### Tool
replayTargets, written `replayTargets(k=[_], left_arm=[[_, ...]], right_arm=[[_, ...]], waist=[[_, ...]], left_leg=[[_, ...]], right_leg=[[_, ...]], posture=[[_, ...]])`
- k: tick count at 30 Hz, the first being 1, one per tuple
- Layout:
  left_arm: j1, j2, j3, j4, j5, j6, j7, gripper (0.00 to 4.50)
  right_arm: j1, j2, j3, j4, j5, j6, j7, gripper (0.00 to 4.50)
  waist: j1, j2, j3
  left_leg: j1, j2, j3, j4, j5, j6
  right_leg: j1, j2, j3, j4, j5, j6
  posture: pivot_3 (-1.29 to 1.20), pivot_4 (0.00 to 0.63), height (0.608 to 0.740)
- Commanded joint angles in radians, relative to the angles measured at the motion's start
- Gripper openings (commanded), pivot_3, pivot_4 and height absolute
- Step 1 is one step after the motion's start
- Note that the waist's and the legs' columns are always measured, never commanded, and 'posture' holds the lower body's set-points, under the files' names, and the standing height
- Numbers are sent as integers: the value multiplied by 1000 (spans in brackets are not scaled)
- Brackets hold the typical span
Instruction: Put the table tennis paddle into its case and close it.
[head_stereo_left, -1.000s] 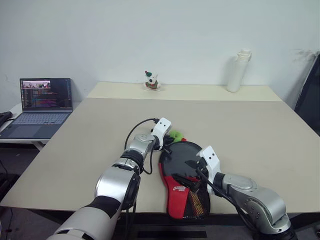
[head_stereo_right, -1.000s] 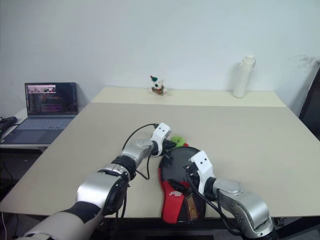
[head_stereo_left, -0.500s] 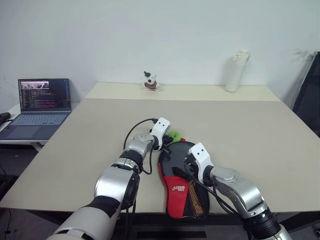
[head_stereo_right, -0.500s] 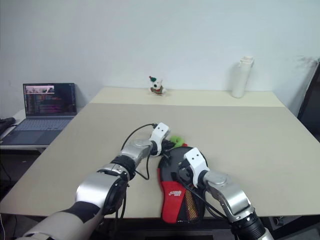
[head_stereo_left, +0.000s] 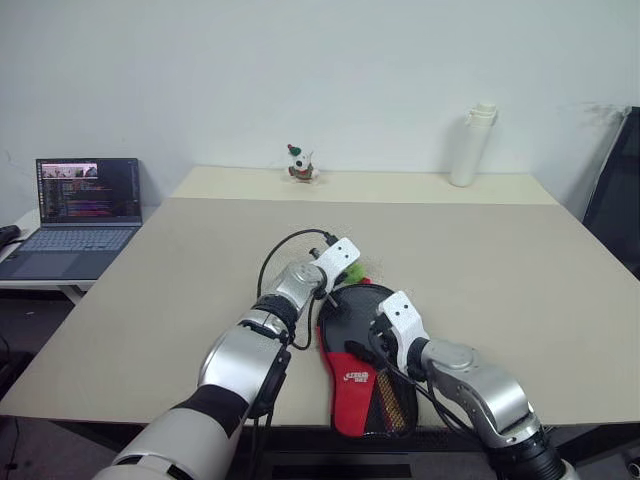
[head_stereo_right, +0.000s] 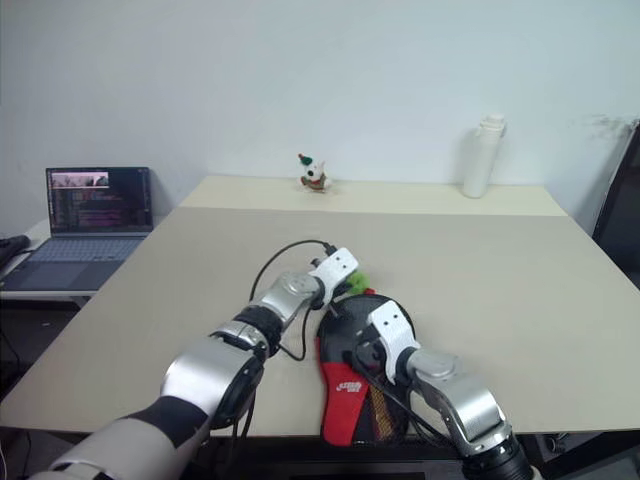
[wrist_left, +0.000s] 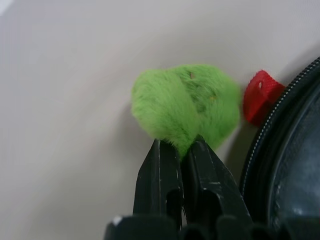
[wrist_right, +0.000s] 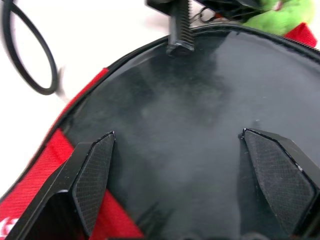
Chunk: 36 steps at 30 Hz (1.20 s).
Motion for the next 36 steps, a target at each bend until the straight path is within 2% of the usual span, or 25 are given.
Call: replayTargets(k=[1, 18, 28, 31, 36], left_arm=[[-51, -40, -46, -10, 58, -68, 49, 23], [-92, -176, -110, -6, 142, -176, 118, 23], [-99, -219, -98, -6, 123, -197, 71, 23], [-97, -219, -78, -8, 100, -192, 30, 748], [-85, -209, -54, -14, 69, -208, -48, 2500]], right_arm=[[48, 10, 52, 22, -2, 74, -1, 4500], [88, 24, 60, -25, -1, 120, -15, 4500], [82, 24, 59, -15, 0, 112, -9, 4500], [77, 24, 58, -11, 1, 110, -6, 4500], [51, 23, 48, 10, 0, 100, 5, 4500]], waist=[[0, 0, 0], [4, 0, 0], [3, 0, 0], [3, 0, 0], [0, 0, 0]], left_leg=[[0, 0, 0, 0, 0, 0], [-2, 0, -1, -1, 0, 0], [-2, 0, -1, -2, 0, 0], [-2, 0, 0, -2, 0, 0], [-3, 0, 0, -2, 0, 0]], right_leg=[[0, 0, 0, 0, 0, 0], [0, 0, -1, -4, 0, 0], [0, 0, -1, -5, 0, 0], [0, 0, -1, -6, 0, 0], [0, 0, -1, -7, 0, 1]], posture=[[0, 150, 740], [0, 150, 740], [0, 150, 740], [0, 150, 740], [0, 150, 740]])
